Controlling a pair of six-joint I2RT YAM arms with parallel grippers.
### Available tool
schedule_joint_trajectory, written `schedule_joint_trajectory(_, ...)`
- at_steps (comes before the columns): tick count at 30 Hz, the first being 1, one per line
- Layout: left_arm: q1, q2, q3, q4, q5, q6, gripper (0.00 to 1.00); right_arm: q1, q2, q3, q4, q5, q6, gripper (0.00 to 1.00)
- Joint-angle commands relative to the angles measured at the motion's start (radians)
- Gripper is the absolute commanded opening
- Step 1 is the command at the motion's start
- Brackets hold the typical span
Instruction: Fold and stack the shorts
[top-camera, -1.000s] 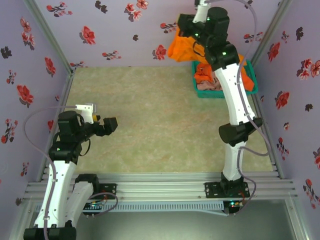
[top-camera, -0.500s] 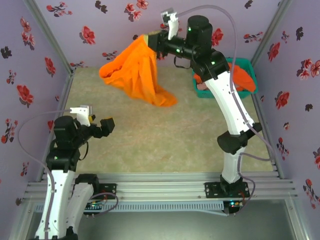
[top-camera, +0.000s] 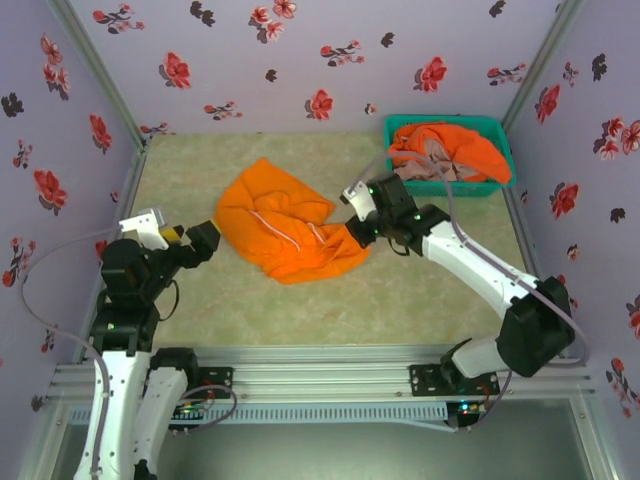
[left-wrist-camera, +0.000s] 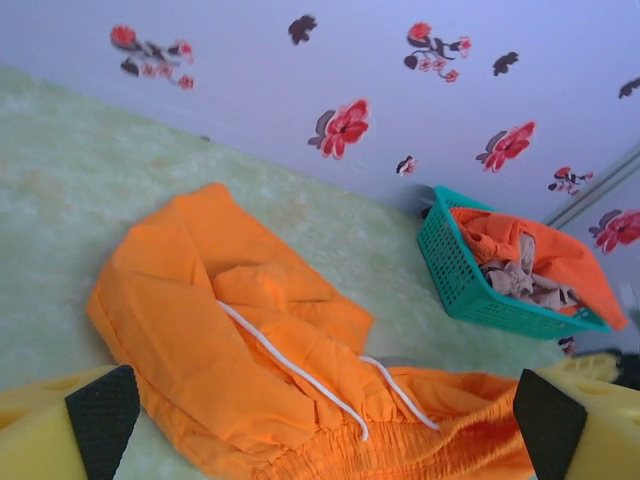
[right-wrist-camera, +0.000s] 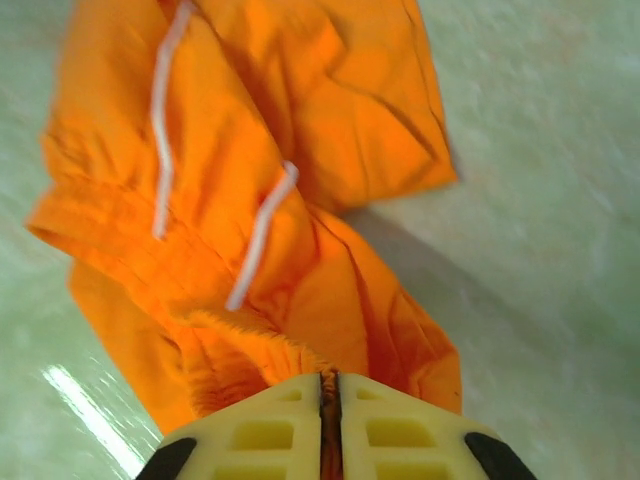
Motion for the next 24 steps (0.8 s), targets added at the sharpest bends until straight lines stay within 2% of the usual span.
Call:
schedule_joint_trajectory(1, -0.010, 0.054, -0.021, 0.008, -0.014, -0.133, 0.99, -0.002, -0.077, -0.050, 0.095, 0.212, -0.064, 0.19)
schedule_joint_trajectory(2, -0.017, 0.080, -0.029, -0.003, -0.013, -0.154, 0.99, -0.002, -0.078, -0.054, 0.081, 0.268, -0.059, 0.31)
schedule_joint_trajectory(3, -0.028, 0.103, -0.035, -0.006, -0.012, -0.171, 0.99, -0.002, -0.074, -0.048, 0.062, 0.318, -0.050, 0.48)
schedule_joint_trajectory(5, -0.064, 0.151, -0.054, -0.007, -0.025, -0.202, 0.99, -0.002, -0.068, -0.012, -0.003, 0.377, -0.006, 0.56)
schedule_joint_trajectory(8, -0.107, 0.202, -0.089, 0.013, -0.061, -0.246, 0.99, 0.010, -0.097, 0.028, -0.030, 0.287, 0.082, 0.69)
schedule_joint_trajectory(11, -0.107, 0.238, -0.118, 0.071, -0.066, -0.291, 0.99, 0.113, -0.118, 0.039, 0.031, 0.208, 0.122, 0.76)
schedule_joint_trajectory(15, -0.061, 0.287, -0.123, 0.142, -0.051, -0.324, 1.00, 0.293, -0.019, 0.099, 0.041, 0.287, 0.089, 0.79)
schedule_joint_trajectory(19, 0.059, 0.323, -0.107, 0.175, 0.018, -0.335, 1.00, 0.414, 0.181, 0.214, 0.001, 0.359, 0.090, 0.79)
schedule_joint_trajectory(24, 0.204, 0.355, -0.050, 0.107, 0.070, -0.325, 0.99, 0.526, 0.416, 0.351, -0.018, 0.413, 0.084, 0.79)
